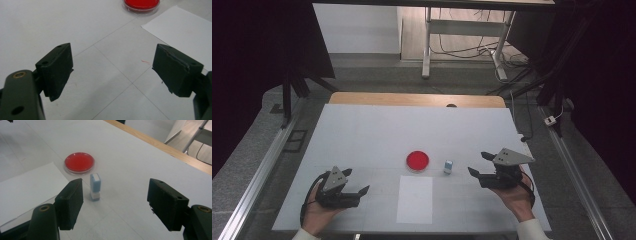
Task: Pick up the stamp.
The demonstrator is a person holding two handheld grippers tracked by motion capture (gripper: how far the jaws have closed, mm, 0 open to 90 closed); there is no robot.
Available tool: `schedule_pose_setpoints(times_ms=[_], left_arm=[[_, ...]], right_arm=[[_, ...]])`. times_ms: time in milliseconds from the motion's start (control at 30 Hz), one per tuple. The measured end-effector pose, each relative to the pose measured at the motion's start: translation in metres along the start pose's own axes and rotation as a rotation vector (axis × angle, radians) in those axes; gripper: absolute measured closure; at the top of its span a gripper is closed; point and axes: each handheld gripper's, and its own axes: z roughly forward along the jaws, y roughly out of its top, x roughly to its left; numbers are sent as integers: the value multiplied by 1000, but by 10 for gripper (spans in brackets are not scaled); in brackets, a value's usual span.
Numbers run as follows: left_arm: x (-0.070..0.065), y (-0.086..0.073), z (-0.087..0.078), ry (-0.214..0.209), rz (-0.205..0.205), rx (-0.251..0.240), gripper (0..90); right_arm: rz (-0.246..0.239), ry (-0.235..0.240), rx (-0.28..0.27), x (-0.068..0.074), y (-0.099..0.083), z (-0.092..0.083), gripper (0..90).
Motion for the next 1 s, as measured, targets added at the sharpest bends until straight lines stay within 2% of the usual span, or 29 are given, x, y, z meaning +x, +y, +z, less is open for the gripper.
schedule_pose_setpoints(times_ms=[267,433,600,767,1000], left_arm=[[-1,0,2,1,6,9,170],[0,0,3,2,4,10,171],[0,0,4,4,2,13,172],[0,-1,4,3,3,16,172],[0,-1,5,5,4,15,173]], right_arm=[[-4,40,20,5,8,14,287],[-22,69,43,10,18,25,286],[-20,94,65,10,27,35,286],[-10,99,75,8,32,42,286],[-21,104,100,11,33,54,298]])
